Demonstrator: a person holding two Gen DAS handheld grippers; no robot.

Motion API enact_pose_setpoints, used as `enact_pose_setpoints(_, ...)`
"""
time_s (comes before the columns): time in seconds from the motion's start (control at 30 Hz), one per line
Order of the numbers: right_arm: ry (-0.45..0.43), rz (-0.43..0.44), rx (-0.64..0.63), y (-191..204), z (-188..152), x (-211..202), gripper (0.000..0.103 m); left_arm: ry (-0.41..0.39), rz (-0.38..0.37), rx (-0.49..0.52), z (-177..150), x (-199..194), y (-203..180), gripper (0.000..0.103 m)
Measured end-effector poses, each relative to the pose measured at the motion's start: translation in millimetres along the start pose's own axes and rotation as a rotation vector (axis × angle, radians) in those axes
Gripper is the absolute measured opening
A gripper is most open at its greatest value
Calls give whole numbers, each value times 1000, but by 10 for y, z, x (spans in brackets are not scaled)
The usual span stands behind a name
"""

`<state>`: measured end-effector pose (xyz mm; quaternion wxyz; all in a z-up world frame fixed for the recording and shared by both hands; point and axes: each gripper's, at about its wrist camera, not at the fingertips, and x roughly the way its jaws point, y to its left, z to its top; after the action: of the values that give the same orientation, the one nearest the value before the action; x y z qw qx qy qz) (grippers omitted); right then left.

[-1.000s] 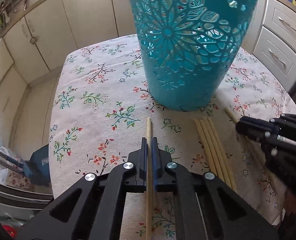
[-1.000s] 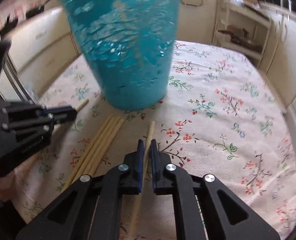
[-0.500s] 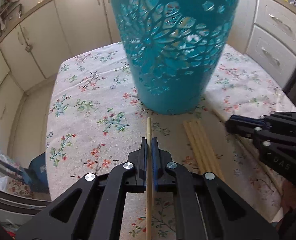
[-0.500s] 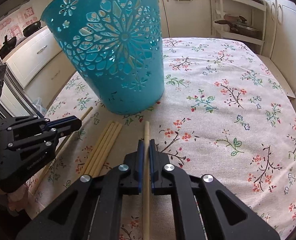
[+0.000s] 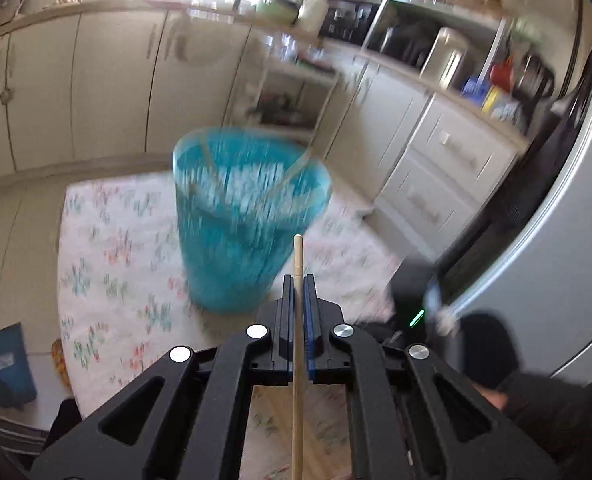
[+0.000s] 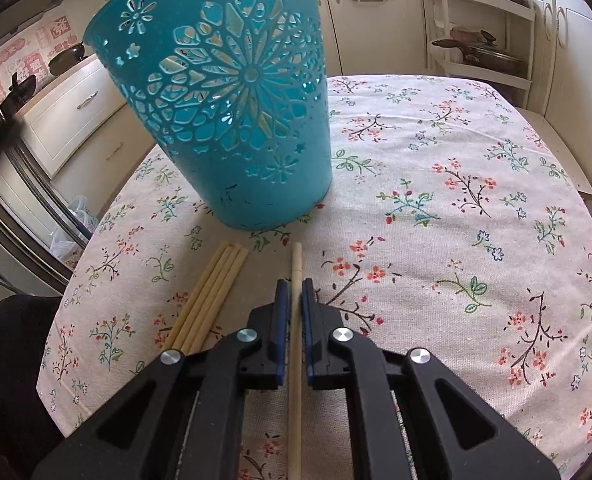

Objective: Organize utensils
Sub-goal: 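Release the chopstick into the basket with the left tool while the right tool grasps one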

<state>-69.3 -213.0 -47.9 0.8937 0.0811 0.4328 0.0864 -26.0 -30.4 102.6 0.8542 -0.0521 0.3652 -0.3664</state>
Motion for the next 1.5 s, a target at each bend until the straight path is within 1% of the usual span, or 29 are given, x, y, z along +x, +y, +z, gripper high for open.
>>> enact_pose_setpoints(0.07, 0, -1, -1, -1, 0, -1, 8, -60, -27, -19, 236, -159, -27, 4)
enact_pose_setpoints(0.13, 0, -3, -3, -2, -1, -4, 8, -103, -31, -31, 430, -221, -31, 4)
enact_pose_setpoints(0.33, 0, -4, -5, -1, -5, -6, 8, -230, 3, -77, 1015, -239, -18, 4)
enact_pose_setpoints(0.43, 0, -3, -4, -2, -6, -7, 8, -295, 35, -85, 1280, -129, -22, 4)
enact_pose_setpoints(0.5, 0, -3, -4, -4, -7, -8, 8, -325, 54, -87, 1388, -54, -18, 4)
enact_pose_setpoints(0.57, 0, -2, -4, -3, -6, -6, 8, -349, 88, -105, 1484, 92, 40, 4)
enact_pose_setpoints(0.67, 1, 2, -5, -1, -3, -4, 9, -361, 138, -134, 1567, 301, 151, 4)
enact_pose_setpoints(0.73, 1, 4, -6, 2, -4, -3, 9, -357, 157, -154, 1564, 423, 214, 4)
enact_pose_setpoints(0.87, 1, 10, -7, -2, 0, 1, 11, -354, 218, -201, 1476, 644, 345, 4)
enact_pose_setpoints(0.97, 2, 13, -11, 1, -1, 2, 12, -366, 260, -206, 1391, 702, 365, 4)
enact_pose_setpoints(1.07, 2, 14, -11, -3, -1, 0, 13, -355, 276, -191, 1341, 754, 347, 4)
enact_pose_setpoints(1.2, 1, 14, -11, -9, 1, -9, 13, -306, 287, -162, 1218, 810, 354, 4)
enact_pose_setpoints(1.33, 1, 16, -10, -12, 4, -14, 13, -225, 309, -125, 1038, 826, 378, 6)
enact_pose_setpoints(1.4, 1, 17, -9, -16, 3, -14, 13, -201, 324, -108, 946, 779, 384, 14)
enact_pose_setpoints(1.47, 0, 24, -10, -15, 3, -15, 15, -198, 345, -92, 857, 685, 388, 40)
enact_pose_setpoints(1.5, 0, 29, -11, -16, 5, -16, 17, -213, 356, -85, 808, 593, 391, 45)
